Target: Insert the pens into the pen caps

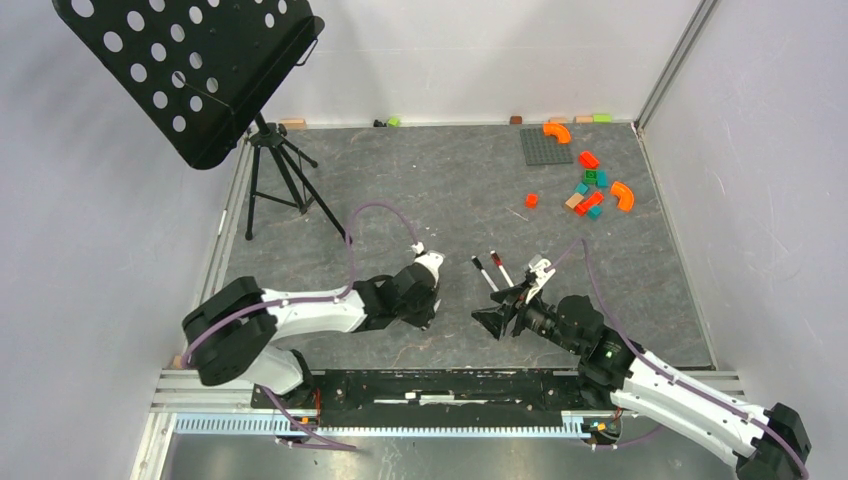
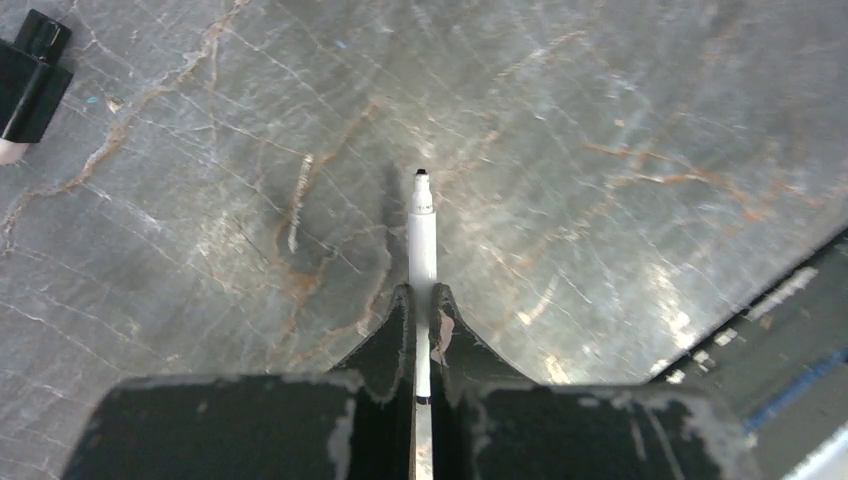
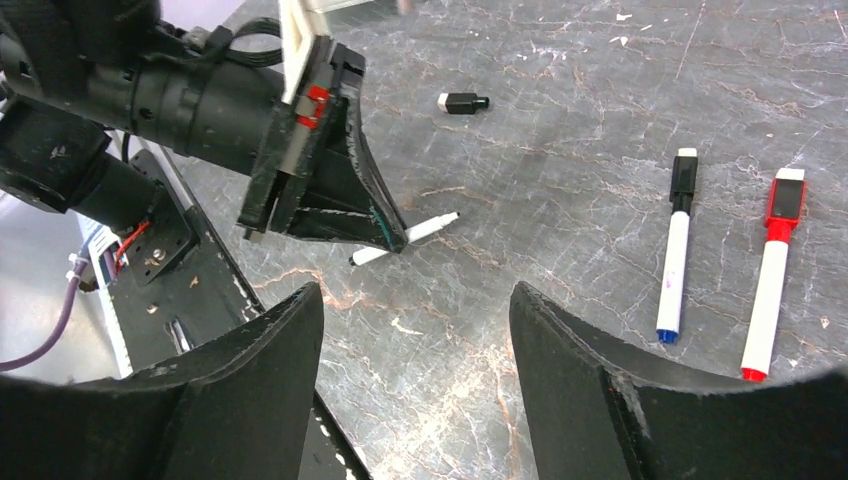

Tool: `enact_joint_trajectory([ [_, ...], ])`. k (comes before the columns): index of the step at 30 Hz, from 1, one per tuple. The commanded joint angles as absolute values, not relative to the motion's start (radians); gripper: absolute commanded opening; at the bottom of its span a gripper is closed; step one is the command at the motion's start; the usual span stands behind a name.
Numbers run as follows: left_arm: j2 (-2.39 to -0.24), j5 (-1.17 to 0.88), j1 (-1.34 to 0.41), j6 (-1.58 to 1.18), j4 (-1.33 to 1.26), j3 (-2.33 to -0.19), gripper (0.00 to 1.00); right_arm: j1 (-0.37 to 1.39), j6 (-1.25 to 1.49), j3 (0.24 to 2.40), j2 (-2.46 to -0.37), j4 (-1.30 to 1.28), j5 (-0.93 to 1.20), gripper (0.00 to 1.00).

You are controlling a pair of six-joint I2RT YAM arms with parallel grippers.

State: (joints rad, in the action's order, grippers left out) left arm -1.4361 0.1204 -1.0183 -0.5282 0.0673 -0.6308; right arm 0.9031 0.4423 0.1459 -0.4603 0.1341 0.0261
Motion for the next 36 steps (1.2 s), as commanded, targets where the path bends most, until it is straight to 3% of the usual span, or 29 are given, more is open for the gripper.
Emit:
enact_joint_trajectory([
  [1, -1.292, 0.045, -1.022, -0.599, -0.081, -0.586, 0.02, 0.903, 0.477, 0.133, -0.435, 0.220, 0.041, 0.72],
  [14, -0.939, -0.042, -1.022, -0.691, -0.339, -0.401, 0.02, 0.903, 0.554, 0.076, -0.456, 0.471, 0.200, 0.74],
  [15, -0.923, -0.056, -1.022, -0.939, -0.375, -0.387, 0.02, 0.903, 0.564, 0.071, -0.464, 0.503, 0.218, 0.74],
  [16, -0.906, -0.064, -1.022, -0.718, -0.400, -0.372, 0.02, 0.904, 0.575, 0.069, -0.471, 0.527, 0.232, 0.74],
  [19, -0.861, -0.093, -1.023, -0.735, -0.484, -0.336, 0.02, 0.904, 0.608, 0.063, -0.499, 0.607, 0.276, 0.74],
  [36, -0.843, -0.154, -1.023, -0.806, -0.764, -0.246, 0.02, 0.906, 0.763, 0.046, -0.744, 0.988, 0.405, 0.67],
])
